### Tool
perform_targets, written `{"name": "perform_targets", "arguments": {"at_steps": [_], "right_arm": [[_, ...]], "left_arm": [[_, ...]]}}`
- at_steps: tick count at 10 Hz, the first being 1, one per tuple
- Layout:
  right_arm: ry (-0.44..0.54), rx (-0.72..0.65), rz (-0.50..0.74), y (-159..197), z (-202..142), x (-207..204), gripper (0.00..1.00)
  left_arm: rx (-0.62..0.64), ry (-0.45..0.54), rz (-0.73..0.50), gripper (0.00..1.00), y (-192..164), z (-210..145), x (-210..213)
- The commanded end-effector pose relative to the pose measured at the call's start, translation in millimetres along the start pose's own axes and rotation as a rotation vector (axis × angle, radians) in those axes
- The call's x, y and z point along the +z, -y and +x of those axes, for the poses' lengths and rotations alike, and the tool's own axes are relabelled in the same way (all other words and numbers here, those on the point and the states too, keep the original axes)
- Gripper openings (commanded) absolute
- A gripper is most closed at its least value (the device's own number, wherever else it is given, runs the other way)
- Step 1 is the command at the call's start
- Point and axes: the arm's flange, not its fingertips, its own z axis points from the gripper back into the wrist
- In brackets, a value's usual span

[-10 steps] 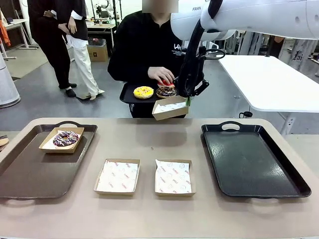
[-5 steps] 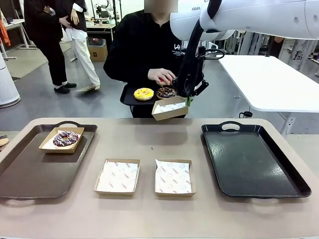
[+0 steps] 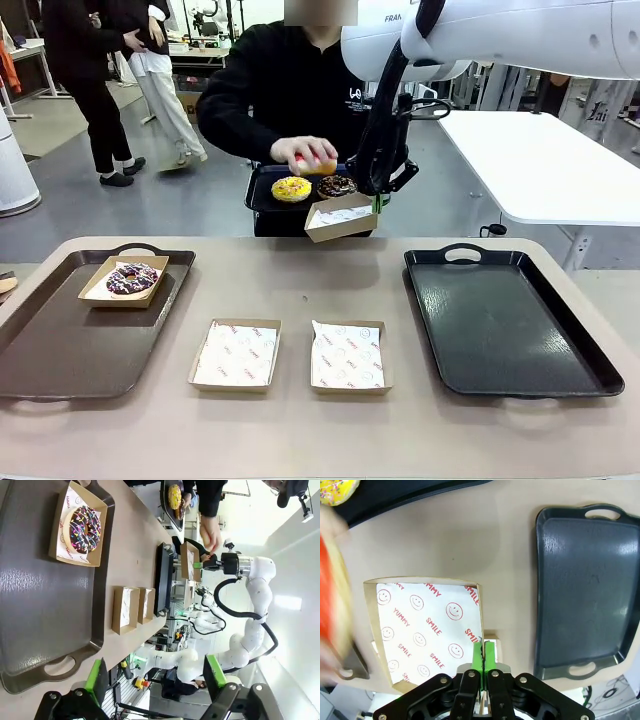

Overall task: Individually package the donuts and arrange them on the tray.
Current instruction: Place the picked Paper togo box on the Handle tray while simultaneously picking up another Paper togo box from the table with the other hand.

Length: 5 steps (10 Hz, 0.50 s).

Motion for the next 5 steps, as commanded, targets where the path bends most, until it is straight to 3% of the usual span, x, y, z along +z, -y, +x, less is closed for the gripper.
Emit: {"name": "perform_targets", "arguments": {"at_steps": [1, 5], "right_arm": [[0.005, -0.003, 0.002, 1.9, -0.2, 0.9, 0.00], [0.005, -0.003, 0.002, 1.9, -0.2, 0.9, 0.00]], "left_arm": [[-0.007, 0.004, 0.014, 1.00, 0.4, -5.0, 0.3], [-0.007, 0.004, 0.014, 1.00, 0.4, -5.0, 0.3]]}}
